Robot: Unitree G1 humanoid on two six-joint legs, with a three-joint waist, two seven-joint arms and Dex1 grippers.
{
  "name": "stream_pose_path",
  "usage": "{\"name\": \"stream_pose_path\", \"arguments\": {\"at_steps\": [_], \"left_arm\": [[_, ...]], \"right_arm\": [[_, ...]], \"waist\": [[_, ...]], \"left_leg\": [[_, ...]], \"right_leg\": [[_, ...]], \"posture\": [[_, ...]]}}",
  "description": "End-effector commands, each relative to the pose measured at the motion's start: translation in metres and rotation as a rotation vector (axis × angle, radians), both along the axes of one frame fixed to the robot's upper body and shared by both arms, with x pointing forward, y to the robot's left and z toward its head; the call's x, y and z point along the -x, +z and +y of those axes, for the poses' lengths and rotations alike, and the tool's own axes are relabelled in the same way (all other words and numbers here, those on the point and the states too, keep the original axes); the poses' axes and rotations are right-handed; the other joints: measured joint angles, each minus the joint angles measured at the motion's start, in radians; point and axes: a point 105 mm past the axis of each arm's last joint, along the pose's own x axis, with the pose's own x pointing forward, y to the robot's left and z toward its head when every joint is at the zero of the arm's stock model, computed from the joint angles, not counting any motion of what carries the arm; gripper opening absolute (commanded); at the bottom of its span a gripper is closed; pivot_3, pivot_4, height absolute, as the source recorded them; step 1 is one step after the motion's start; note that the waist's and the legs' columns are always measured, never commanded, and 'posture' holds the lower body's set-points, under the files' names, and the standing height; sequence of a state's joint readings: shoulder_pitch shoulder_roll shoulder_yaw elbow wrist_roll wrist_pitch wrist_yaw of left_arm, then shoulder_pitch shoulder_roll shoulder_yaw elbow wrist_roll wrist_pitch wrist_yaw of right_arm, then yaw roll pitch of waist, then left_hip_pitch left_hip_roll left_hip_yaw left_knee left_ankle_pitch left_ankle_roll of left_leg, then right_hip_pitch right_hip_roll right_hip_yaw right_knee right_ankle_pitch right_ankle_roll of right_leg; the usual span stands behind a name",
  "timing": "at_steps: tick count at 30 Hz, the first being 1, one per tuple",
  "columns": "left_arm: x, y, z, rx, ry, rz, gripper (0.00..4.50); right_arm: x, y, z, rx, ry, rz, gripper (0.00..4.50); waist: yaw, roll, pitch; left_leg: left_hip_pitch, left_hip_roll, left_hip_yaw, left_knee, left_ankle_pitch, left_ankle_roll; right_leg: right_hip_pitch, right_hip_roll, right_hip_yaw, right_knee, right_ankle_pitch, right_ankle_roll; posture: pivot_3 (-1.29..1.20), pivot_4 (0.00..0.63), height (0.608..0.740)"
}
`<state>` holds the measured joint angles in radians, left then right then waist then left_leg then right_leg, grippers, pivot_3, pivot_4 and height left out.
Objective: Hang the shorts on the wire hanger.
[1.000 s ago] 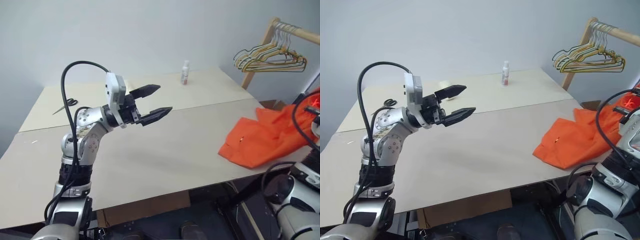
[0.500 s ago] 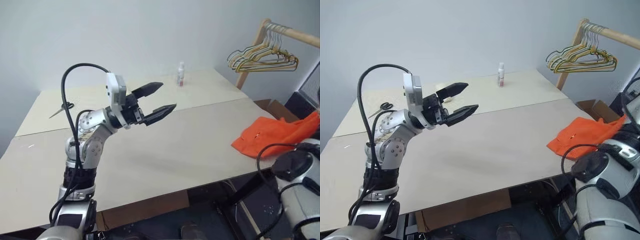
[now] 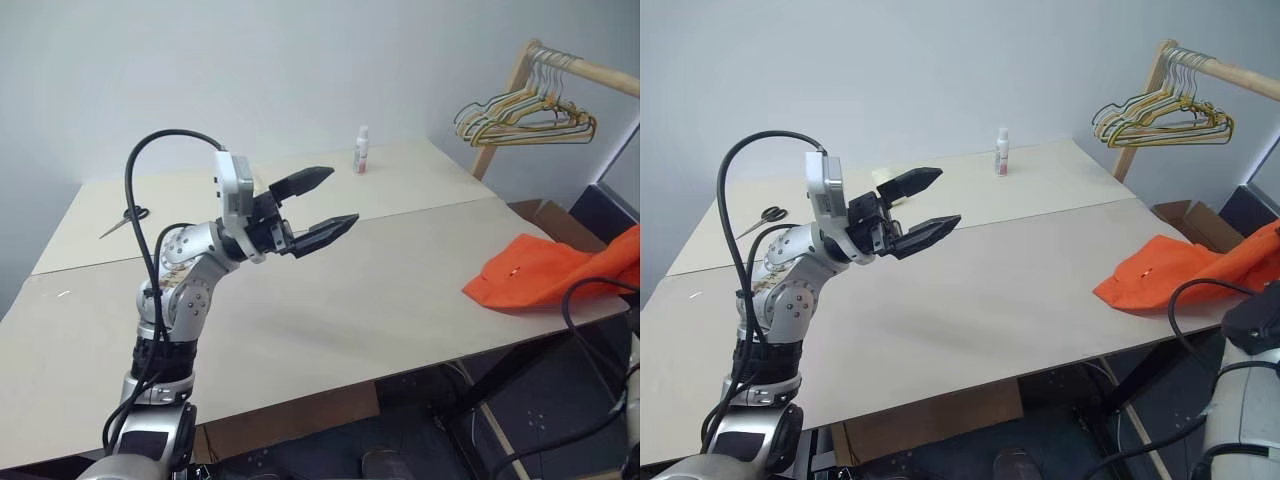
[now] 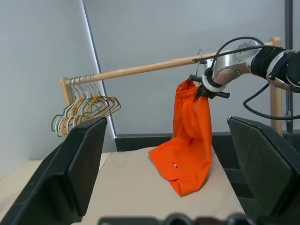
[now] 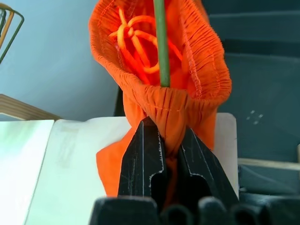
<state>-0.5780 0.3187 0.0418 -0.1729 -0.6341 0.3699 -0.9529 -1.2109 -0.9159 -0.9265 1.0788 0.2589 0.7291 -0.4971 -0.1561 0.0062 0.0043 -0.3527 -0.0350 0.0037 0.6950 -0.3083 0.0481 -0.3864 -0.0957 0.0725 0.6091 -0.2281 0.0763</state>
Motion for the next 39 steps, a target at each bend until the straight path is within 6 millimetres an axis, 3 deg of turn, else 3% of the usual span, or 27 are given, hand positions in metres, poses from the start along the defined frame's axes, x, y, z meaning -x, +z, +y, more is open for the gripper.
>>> {"name": "stream_pose_path", "arguments": {"at_steps": [1,20,28,33,36,39], "left_arm": [[0.007,0.008,0.003,0.036,-0.029,-0.042,4.47],[0.011,0.014,0.006,0.068,-0.041,-0.066,4.47],[0.011,0.012,0.002,0.064,-0.043,-0.066,4.5],[0.01,0.011,0.002,0.049,-0.04,-0.063,4.5],[0.01,0.011,0.001,0.049,-0.042,-0.064,4.5],[0.01,0.013,0.0,0.054,-0.051,-0.065,4.5]], "right_arm": [[-0.001,0.013,-0.004,-0.01,-0.011,-0.09,0.0],[-0.009,-0.007,0.003,0.076,0.061,0.039,0.0],[-0.002,0.0,-0.004,0.245,0.033,0.171,2.61],[0.006,0.023,-0.001,0.502,-0.07,0.336,4.44],[0.009,0.042,0.011,0.67,-0.13,0.393,4.48],[0.011,0.079,0.035,1.005,-0.235,0.459,4.48]], "waist": [[-0.003,0.0,0.0],[0.004,-0.001,0.001],[0.004,-0.001,0.001],[0.006,-0.001,0.001],[0.005,0.0,0.0],[0.005,0.0,0.0]], "left_leg": [[0.0,0.0,0.0,0.0,0.0,0.0],[0.0,0.001,0.0,0.0,0.0,0.0],[0.0,0.001,0.0,0.0,0.0,0.0],[0.0,0.001,0.0,0.0,0.0,0.0],[0.0,0.001,0.0,0.0,0.0,0.0],[0.0,0.002,0.0,0.001,0.0,0.0]], "right_leg": [[0.0,0.0,0.0,0.0,0.0,0.0],[0.0,0.001,0.0,-0.001,0.0,0.0],[0.0,0.001,0.001,-0.001,0.0,0.0],[0.0,0.0,0.001,0.0,0.0,0.0],[-0.001,0.001,0.001,0.001,0.0,0.0],[-0.001,0.001,0.001,0.002,0.0,0.0]], "posture": [[-0.15,0.0,0.74],[-0.11,0.0,0.74],[-0.11,0.0,0.74],[-0.12,0.0,0.74],[-0.12,0.0,0.74],[-0.12,0.0,0.74]]}}
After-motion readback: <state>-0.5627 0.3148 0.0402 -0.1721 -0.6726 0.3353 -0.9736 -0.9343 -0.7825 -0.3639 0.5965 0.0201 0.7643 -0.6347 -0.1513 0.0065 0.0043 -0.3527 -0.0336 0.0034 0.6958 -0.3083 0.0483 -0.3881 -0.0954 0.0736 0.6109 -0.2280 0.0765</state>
